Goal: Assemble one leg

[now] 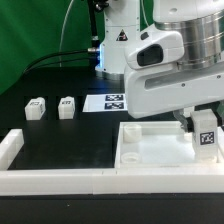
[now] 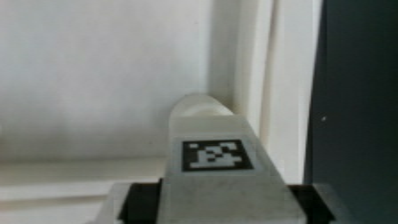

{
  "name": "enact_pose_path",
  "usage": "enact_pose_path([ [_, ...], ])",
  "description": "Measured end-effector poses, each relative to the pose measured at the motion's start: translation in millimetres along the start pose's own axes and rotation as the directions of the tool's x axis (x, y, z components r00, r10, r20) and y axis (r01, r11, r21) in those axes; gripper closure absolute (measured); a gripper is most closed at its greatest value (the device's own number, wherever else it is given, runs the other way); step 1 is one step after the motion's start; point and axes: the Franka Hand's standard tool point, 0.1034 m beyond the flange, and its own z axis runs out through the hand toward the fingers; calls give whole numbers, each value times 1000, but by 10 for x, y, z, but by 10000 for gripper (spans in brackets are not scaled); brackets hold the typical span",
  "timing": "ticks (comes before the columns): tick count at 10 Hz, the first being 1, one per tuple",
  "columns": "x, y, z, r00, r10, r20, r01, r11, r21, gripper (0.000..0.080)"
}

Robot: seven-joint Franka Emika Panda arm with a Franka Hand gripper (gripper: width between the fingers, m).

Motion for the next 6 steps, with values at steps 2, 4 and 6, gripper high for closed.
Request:
enact_pose_path([
  [2,7,-10,13,970,241,-10,-241,970,6,502],
  [4,23,-58,29,894,447,-30,-447,894,18,502],
  [6,23,-68,34,764,644,-25,-644,765,28,502],
])
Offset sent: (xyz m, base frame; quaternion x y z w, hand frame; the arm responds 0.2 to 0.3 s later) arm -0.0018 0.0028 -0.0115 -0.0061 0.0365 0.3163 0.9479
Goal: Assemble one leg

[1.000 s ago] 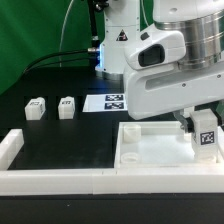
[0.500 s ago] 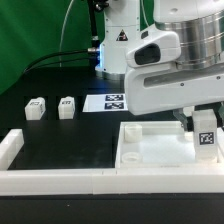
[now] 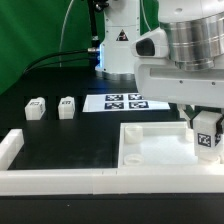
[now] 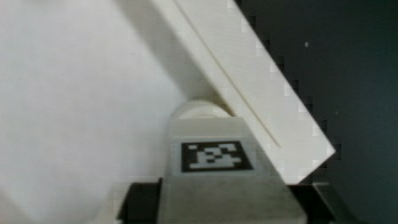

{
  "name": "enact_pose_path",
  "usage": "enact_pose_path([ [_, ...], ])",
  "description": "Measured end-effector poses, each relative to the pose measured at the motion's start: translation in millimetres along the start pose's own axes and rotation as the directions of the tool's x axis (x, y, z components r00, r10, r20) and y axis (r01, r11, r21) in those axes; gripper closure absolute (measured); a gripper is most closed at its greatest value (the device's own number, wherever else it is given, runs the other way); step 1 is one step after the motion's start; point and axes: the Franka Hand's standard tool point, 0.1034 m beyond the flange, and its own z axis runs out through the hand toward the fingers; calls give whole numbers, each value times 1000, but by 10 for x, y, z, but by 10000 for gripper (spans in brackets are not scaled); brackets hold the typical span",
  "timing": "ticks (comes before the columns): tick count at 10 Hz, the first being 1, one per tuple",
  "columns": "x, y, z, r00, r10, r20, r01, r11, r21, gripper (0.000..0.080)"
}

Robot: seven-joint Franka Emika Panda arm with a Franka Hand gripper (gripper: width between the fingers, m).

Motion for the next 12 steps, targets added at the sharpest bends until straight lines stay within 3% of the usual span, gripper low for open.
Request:
enact_pose_path([
  [2,-35,-20,14,960,282,-6,-282,960,-6,502],
  [3,-41,-23,19,943,332,-6,-332,943,-5,502],
  [5,-73,-50,27,850,527,14,-527,850,1,502],
  [7,-77,-52,30,855,518,14,-518,855,1,502],
  [8,-80,-54,31,856,517,14,-518,856,0,319],
  [9,-83,-56,32,858,513,14,-513,858,0,208],
  [12,-95,-55,29,932,362,16,-362,932,-5,153],
])
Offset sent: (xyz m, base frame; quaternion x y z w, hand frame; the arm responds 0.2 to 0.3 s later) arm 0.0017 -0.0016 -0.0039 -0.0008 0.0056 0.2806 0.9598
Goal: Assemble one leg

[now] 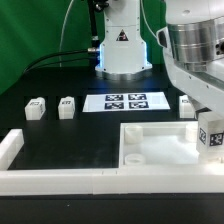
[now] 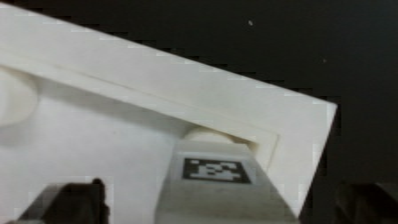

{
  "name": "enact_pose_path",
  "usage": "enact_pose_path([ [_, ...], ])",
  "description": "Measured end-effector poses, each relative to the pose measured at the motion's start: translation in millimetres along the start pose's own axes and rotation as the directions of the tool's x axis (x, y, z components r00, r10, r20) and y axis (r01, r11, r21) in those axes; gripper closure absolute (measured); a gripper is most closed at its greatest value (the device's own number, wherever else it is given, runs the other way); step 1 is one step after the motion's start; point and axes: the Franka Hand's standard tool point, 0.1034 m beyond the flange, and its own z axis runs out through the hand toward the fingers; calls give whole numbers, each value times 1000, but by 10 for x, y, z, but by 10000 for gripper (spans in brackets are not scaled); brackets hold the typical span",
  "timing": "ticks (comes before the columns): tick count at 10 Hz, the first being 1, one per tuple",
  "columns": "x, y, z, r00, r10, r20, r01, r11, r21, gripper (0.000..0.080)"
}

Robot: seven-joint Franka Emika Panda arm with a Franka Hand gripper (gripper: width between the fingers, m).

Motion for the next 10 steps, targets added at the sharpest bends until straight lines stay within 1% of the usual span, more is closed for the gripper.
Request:
enact_pose_path([
  [1,-1,6,-2,987,-162,2,162,987,-6,153],
  [2,-1,8,0,960,-278,3,278,960,-6,153],
  [4,-10,7,2,866,-500,4,500,866,-7,151],
  [6,-39,-2,6,781,-625,5,625,781,-7,151],
  [7,-33,-1,5,680,-733,4,733,680,-11,151],
  [8,-30,-2,4,605,-796,2,796,605,-19,151],
  [9,-39,-7,4,561,-828,-2,827,561,-33,151],
  [10,-2,4,0,423,-906,3,905,422,-43,151],
])
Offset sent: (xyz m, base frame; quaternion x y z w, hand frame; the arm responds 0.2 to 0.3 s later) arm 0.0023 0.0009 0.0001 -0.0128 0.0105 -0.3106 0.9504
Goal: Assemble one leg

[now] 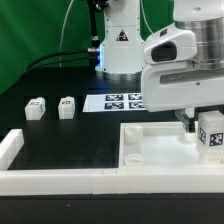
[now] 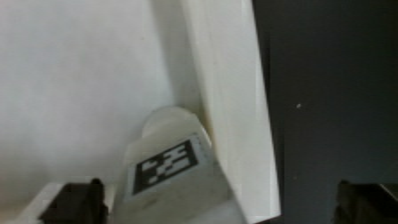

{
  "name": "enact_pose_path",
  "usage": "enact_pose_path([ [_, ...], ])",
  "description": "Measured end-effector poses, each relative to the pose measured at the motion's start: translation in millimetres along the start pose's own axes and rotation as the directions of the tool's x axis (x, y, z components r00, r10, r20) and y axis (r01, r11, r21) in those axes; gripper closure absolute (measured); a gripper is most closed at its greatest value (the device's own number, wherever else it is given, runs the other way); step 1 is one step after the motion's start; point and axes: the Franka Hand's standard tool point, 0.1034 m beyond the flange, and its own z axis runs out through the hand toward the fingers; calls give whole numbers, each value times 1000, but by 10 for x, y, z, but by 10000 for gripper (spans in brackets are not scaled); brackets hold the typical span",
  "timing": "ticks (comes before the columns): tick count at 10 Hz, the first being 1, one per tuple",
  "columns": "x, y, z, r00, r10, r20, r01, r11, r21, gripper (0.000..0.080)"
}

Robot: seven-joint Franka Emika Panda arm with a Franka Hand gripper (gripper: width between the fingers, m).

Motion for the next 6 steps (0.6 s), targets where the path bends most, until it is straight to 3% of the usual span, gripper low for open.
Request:
enact_pose_path([
  [3,4,35,-1,997,-73,0,73,997,1,151],
  [4,5,37,-1,997,-73,0,73,997,1,278],
  [5,4,37,0,997,-73,0,73,997,1,278],
  [6,4,38,0,997,-73,0,73,997,1,417],
])
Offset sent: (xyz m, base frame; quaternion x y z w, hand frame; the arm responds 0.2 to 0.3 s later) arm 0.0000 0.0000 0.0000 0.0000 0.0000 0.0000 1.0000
